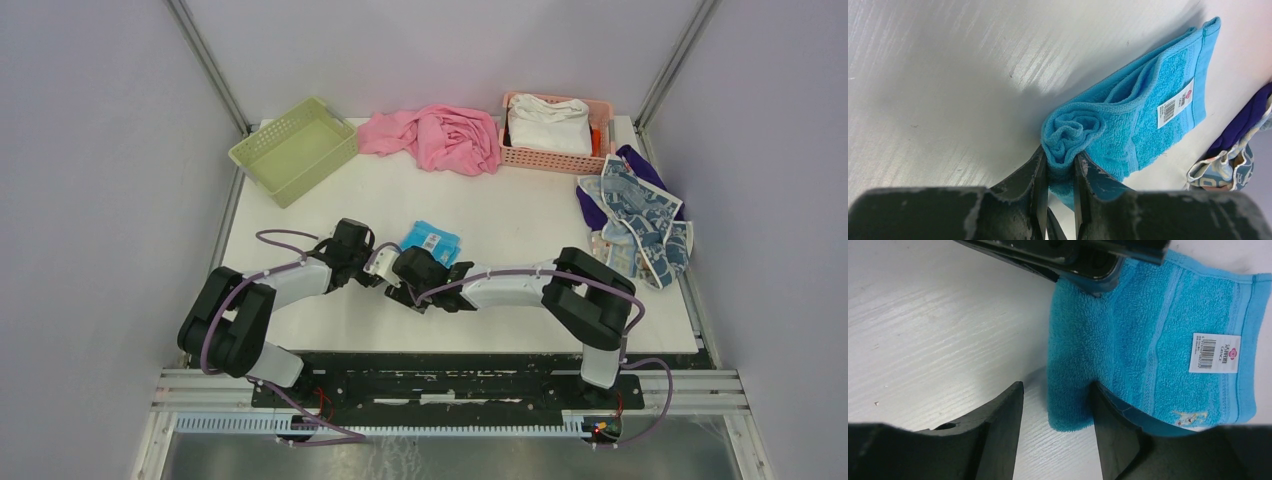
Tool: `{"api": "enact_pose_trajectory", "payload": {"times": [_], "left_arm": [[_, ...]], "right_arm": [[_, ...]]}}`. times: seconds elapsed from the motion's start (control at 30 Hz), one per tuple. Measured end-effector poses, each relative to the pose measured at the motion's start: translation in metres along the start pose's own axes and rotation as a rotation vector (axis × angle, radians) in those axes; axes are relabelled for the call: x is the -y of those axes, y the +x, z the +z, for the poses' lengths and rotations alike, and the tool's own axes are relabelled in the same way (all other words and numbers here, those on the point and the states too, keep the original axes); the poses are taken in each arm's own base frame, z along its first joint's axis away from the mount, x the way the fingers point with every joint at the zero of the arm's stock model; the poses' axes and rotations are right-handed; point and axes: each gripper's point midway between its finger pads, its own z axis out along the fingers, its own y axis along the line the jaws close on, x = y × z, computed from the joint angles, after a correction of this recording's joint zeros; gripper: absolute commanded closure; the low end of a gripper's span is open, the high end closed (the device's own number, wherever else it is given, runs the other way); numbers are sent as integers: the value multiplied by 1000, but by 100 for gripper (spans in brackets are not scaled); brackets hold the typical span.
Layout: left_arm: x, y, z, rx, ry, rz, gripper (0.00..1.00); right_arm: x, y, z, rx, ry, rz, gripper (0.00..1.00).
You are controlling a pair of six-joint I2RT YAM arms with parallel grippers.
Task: Roll the towels
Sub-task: Roll the towel at the center of the board.
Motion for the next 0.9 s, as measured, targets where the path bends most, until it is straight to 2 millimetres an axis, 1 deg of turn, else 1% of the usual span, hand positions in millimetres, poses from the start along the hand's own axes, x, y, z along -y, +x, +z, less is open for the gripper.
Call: {"api": "enact_pose_trajectory", "payload": {"times": [0.07, 0.23, 0.3, 0.4, 0.5, 0.6, 0.63, 0.77, 0.9], "left_arm": [[0, 0, 0, 1, -3, 1, 74], [0, -1, -1, 5, -14, 2, 74], [-1, -2, -1, 8, -18, 4, 74], [-1, -3, -1, 12, -22, 7, 73], [-1, -3, -1, 14, -24, 7, 70], [-2, -3, -3, 14, -28, 7, 66], [-4, -3, -4, 14, -32, 7, 63], [-14, 1, -13, 12, -54, 5, 45], [-21, -3, -24, 45, -58, 3, 32]], "right_arm": [[1, 1, 1, -6, 12, -7, 43], [4, 3, 5, -26, 48, -16, 56], [7, 3, 7, -34, 62, -17, 66], [11, 3, 7, -43, 86, -14, 85], [11, 4, 6, -48, 91, 2, 98], [10, 4, 5, -46, 73, 26, 100], [9, 4, 4, -42, 53, 40, 99], [-1, 6, -3, -26, -73, 123, 99], [-5, 11, -11, -15, -240, 256, 99]]}}
